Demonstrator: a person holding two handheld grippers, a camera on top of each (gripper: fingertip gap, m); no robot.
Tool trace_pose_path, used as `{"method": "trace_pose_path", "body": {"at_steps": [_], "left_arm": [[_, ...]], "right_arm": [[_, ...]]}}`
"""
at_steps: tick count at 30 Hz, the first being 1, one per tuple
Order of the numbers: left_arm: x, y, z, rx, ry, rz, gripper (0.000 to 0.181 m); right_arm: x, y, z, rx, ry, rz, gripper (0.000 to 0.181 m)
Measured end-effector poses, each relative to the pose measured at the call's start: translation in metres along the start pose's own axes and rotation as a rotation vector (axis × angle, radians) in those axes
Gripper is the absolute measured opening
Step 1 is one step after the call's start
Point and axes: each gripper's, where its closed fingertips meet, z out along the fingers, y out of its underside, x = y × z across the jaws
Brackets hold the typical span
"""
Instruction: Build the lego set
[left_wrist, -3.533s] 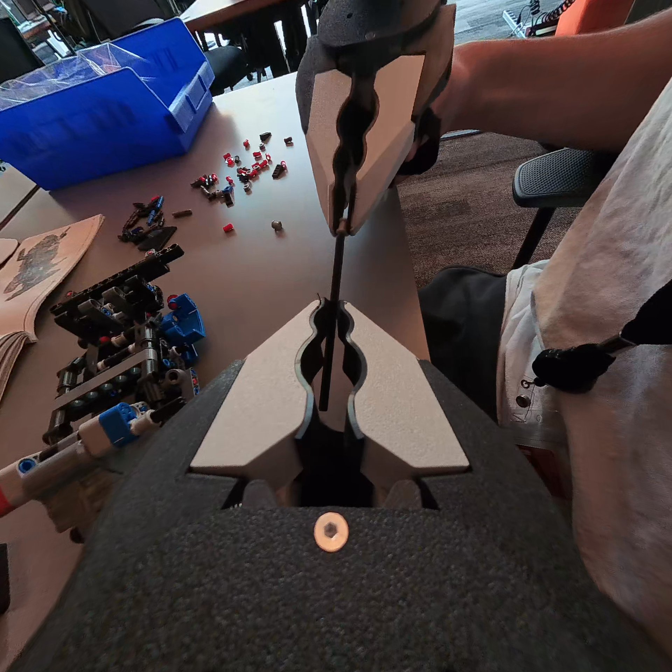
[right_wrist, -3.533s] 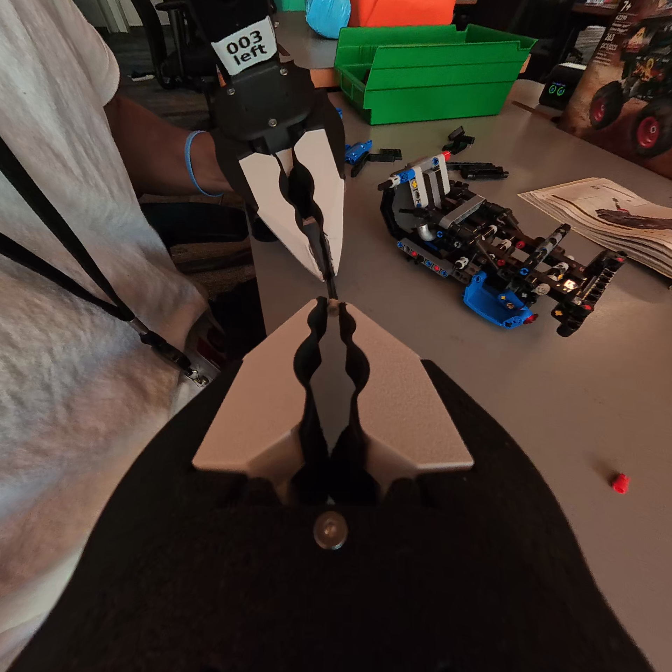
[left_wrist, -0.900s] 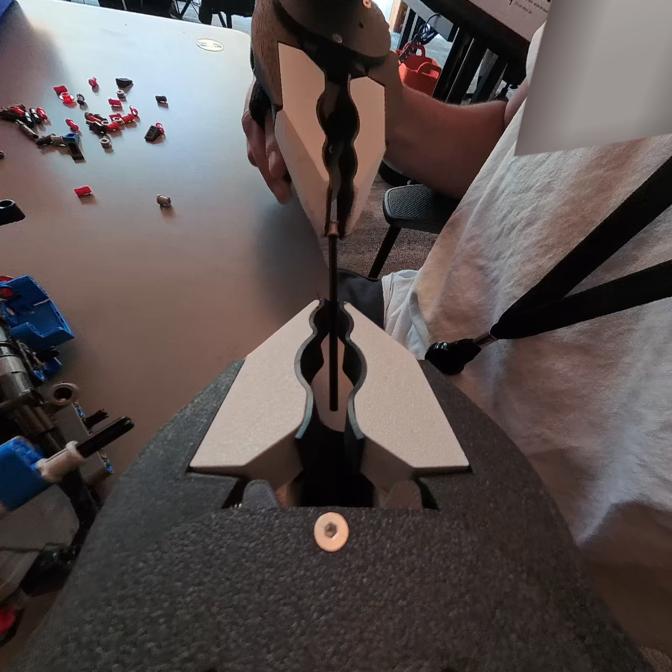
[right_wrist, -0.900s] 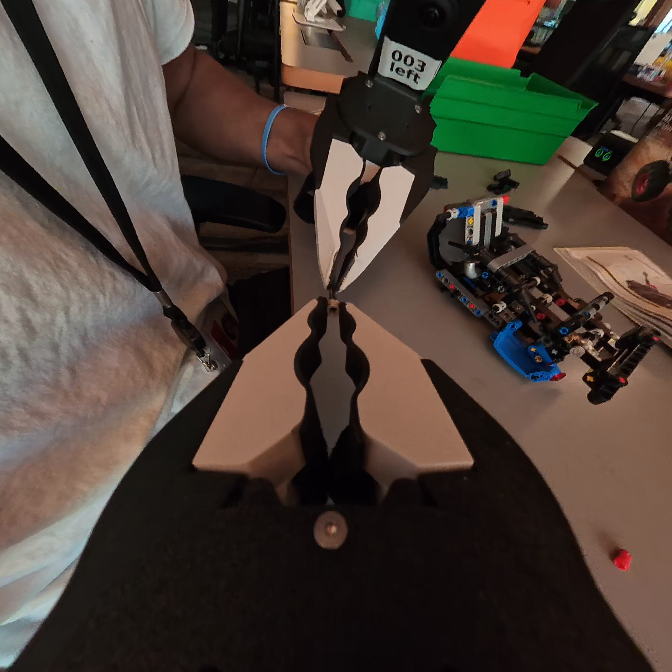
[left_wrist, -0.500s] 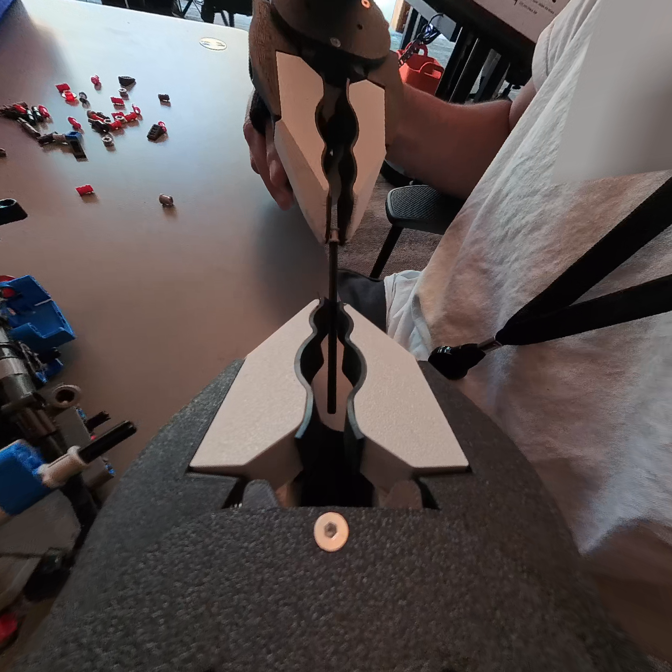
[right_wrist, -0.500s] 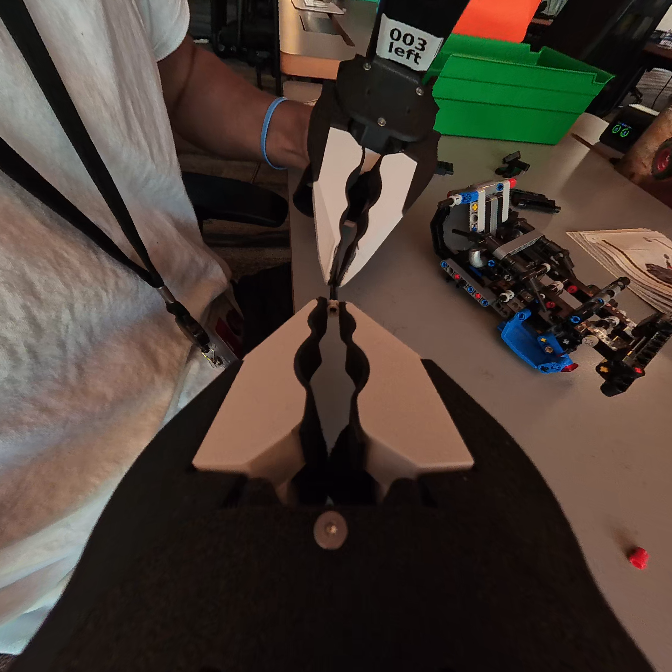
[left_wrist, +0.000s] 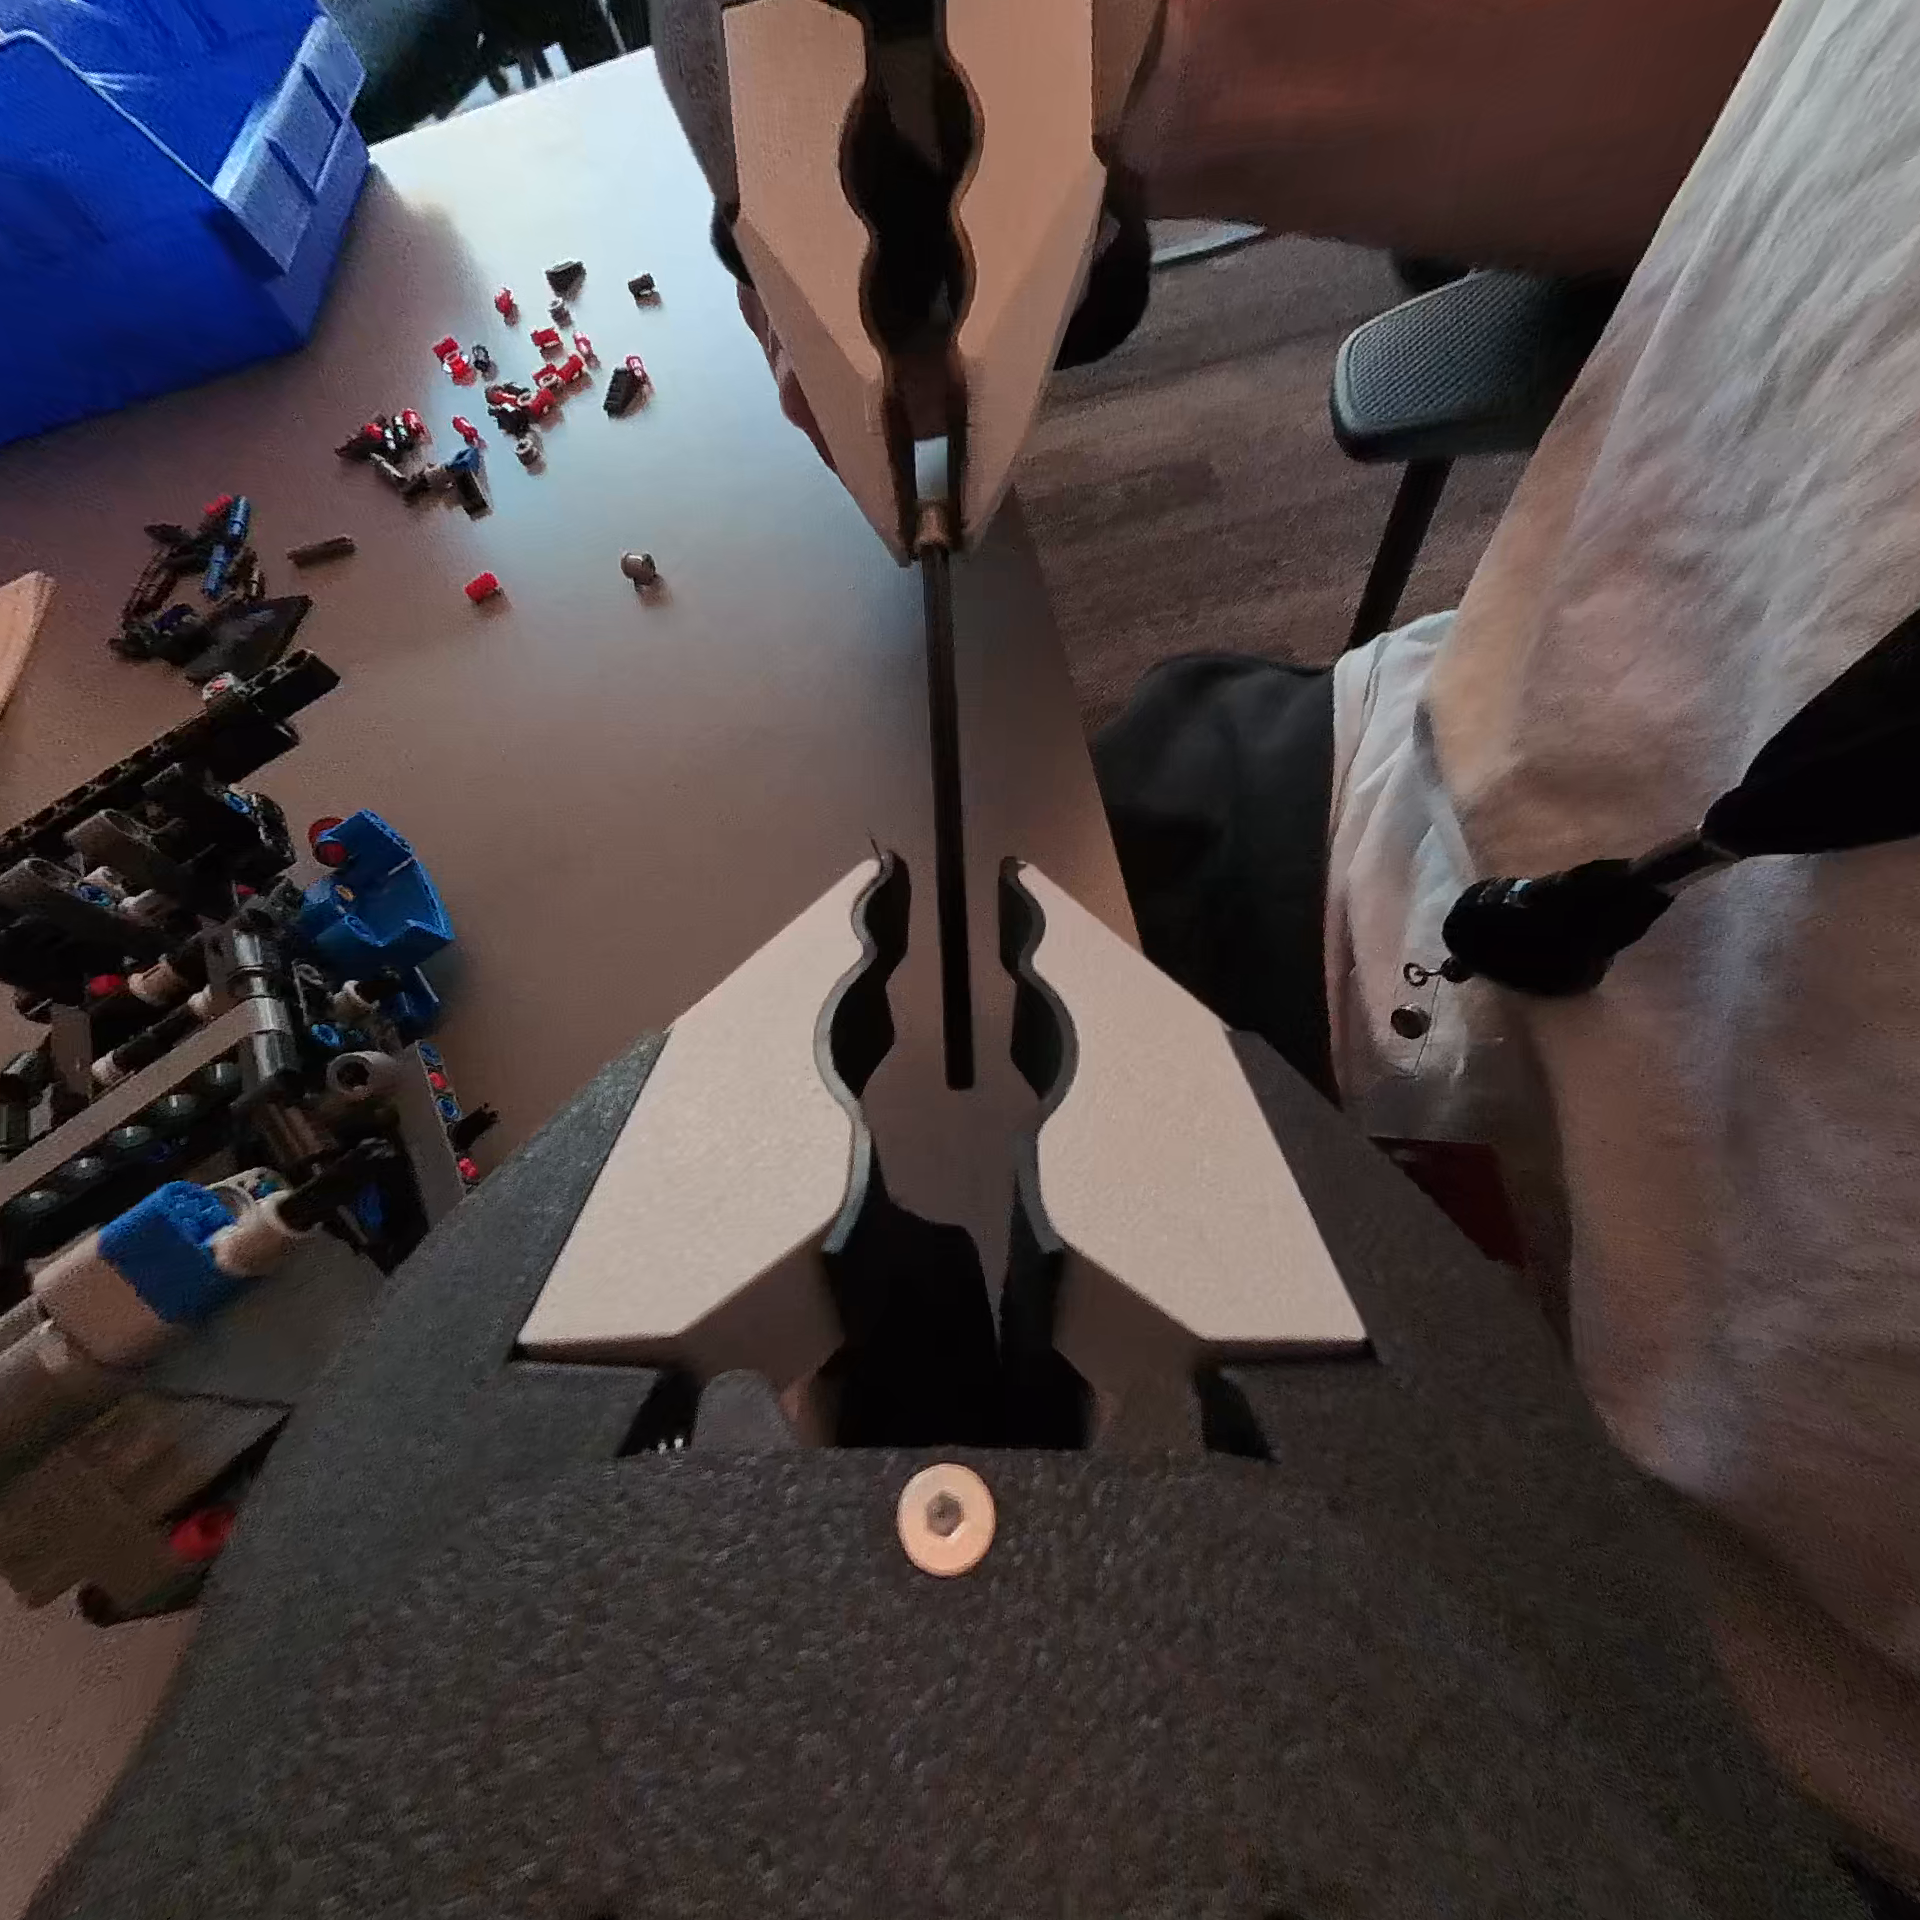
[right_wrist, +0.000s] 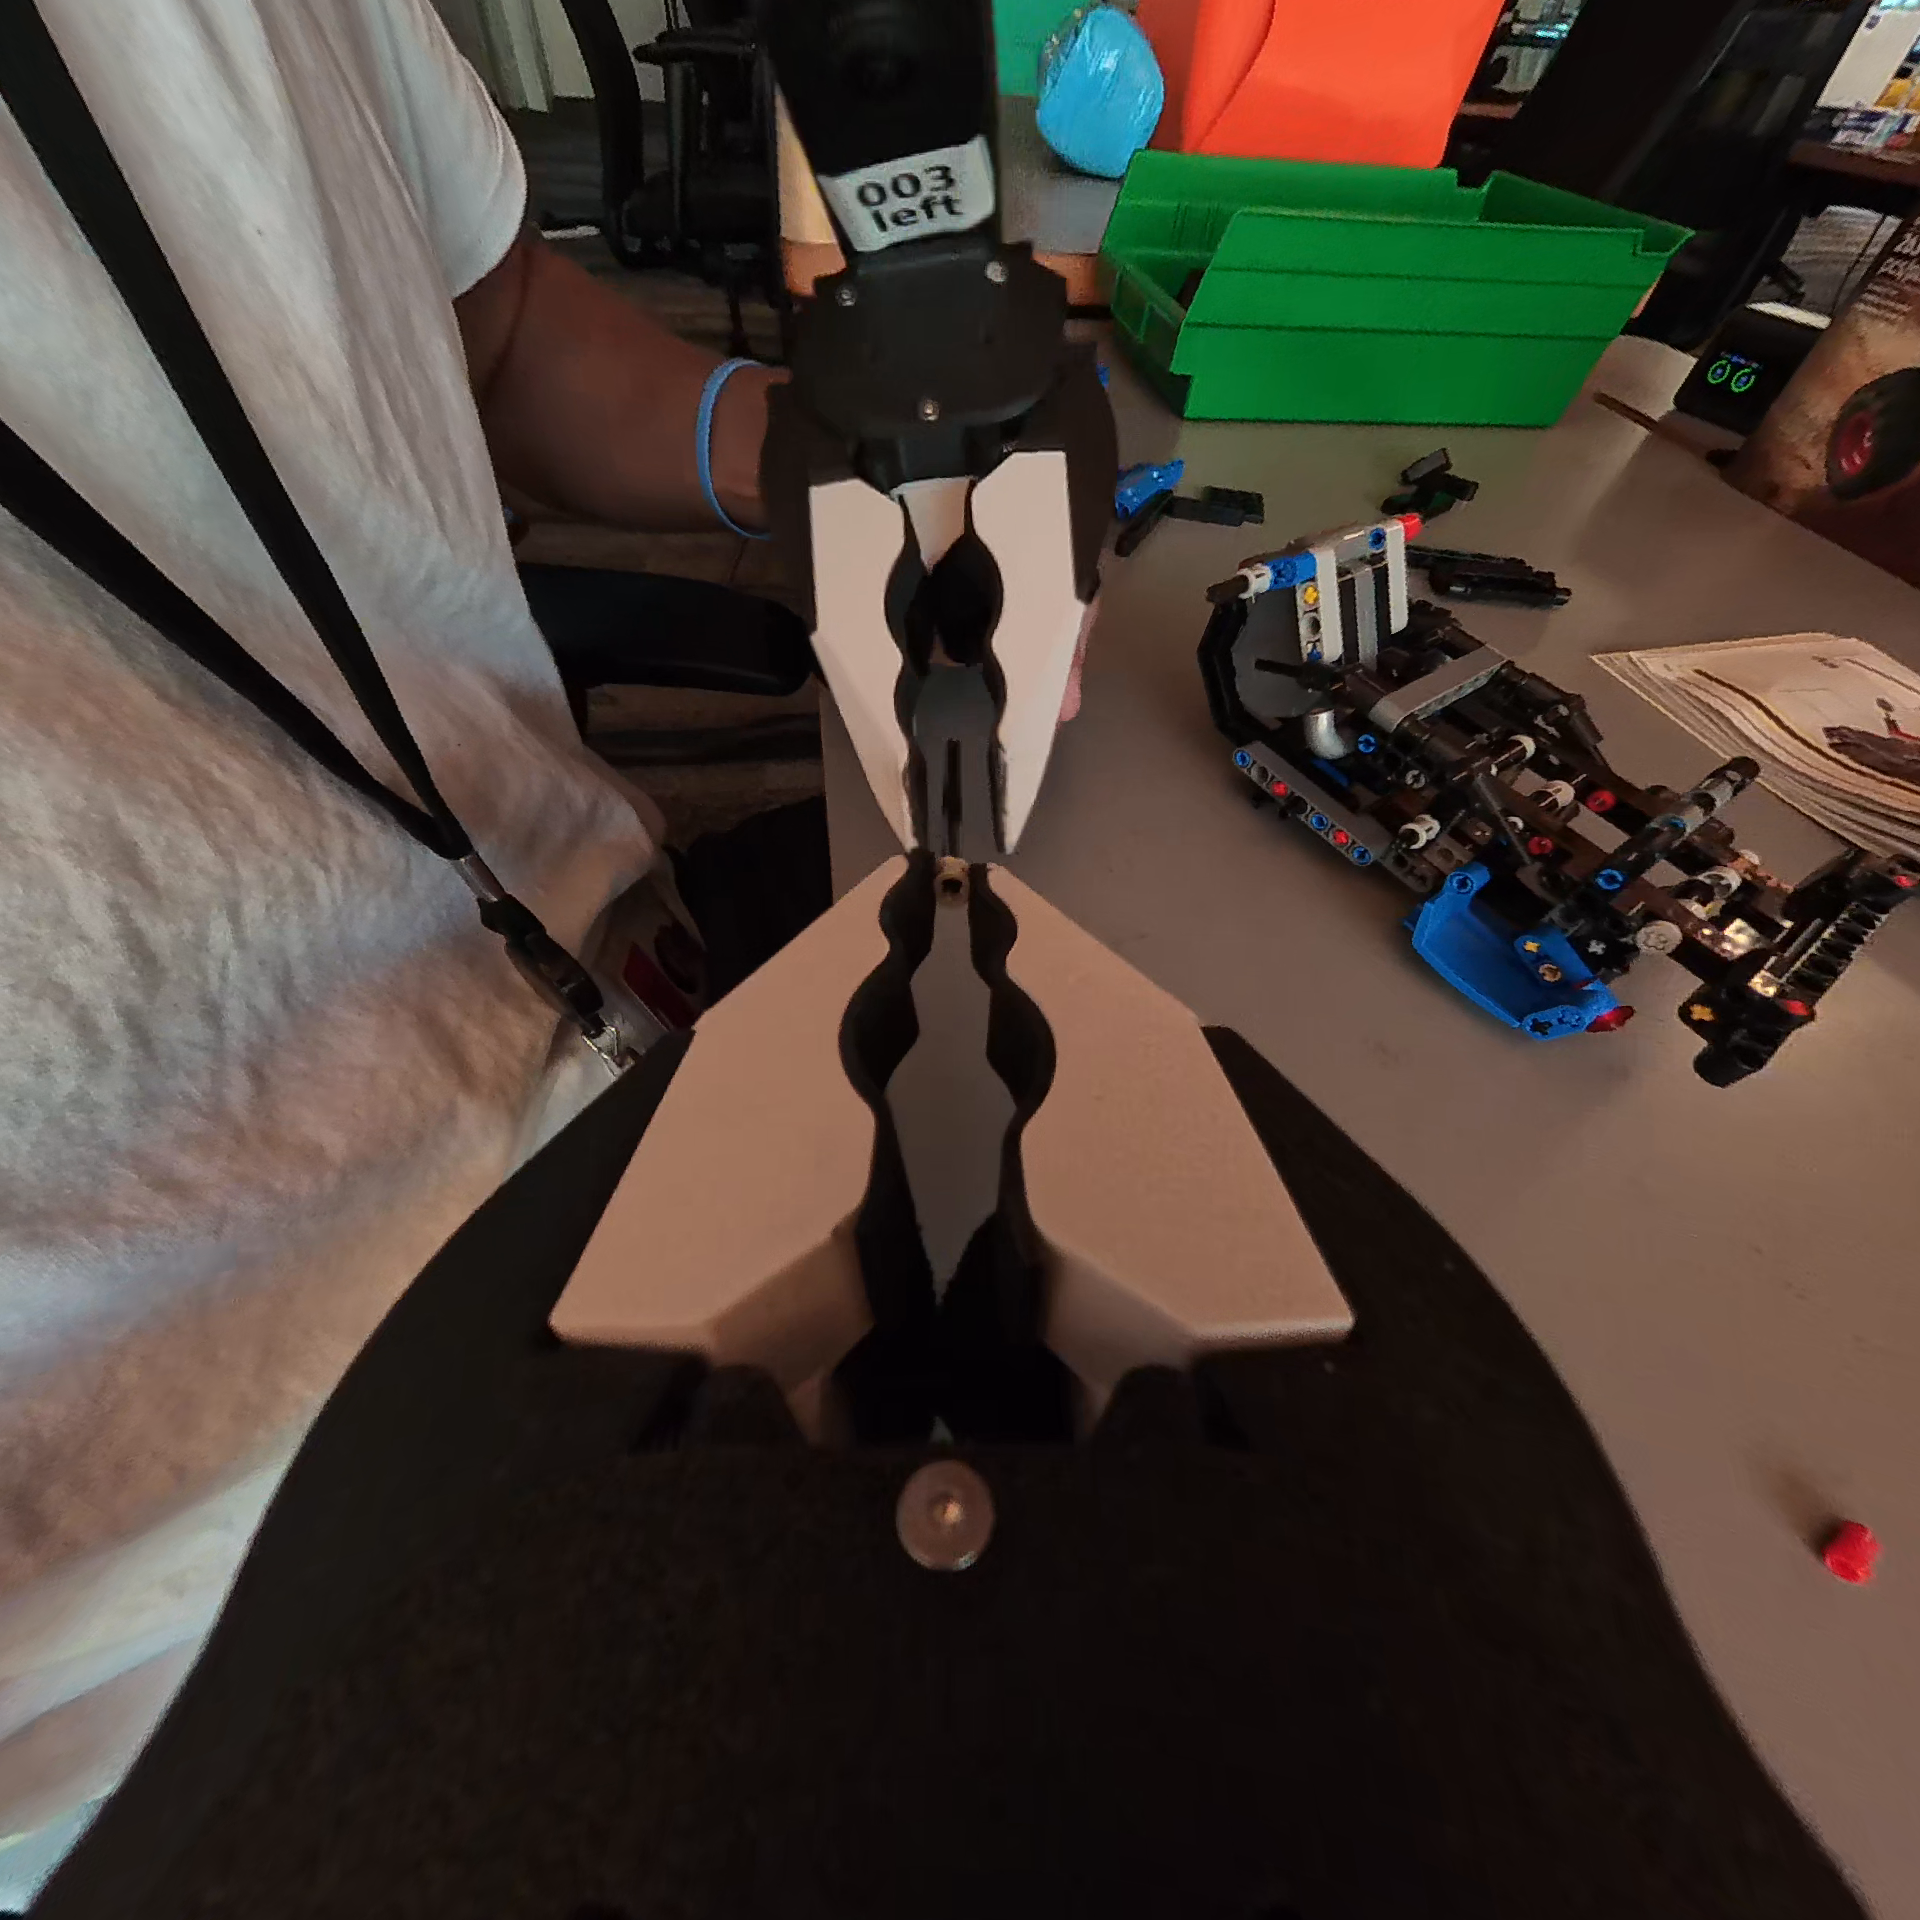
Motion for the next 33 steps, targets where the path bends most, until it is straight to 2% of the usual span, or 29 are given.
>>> {"method": "trace_pose_path", "body": {"at_steps": [3,9,12,14,18,25,33], "left_arm": [[-0.002,0.001,0.002,-0.014,-0.043,0.041,0.003],[-0.007,0.005,0.006,-0.043,-0.101,0.107,0.002],[-0.004,0.015,0.012,-0.11,-0.097,0.164,0.004],[-0.004,0.013,0.012,-0.098,-0.089,0.153,0.004],[-0.005,0.016,0.014,-0.118,-0.095,0.17,0.003],[-0.005,0.016,0.014,-0.118,-0.105,0.183,0.003],[-0.002,0.004,0.02,-0.071,-0.103,0.188,0.003]], "right_arm": [[0.002,0.004,0.001,-0.029,0.011,0.004,0.006],[0.005,0.007,0.001,-0.053,0.032,0.041,0.005],[0.004,0.018,0.004,-0.128,0.037,0.028,0.005],[0.004,0.014,0.004,-0.096,0.04,0.044,0.005],[0.006,0.023,0.004,-0.151,0.051,0.035,0.006],[0.005,0.017,0.006,-0.117,0.037,0.041,0.005],[0.001,0.025,0.02,-0.195,0.03,0.003,0.005]]}}
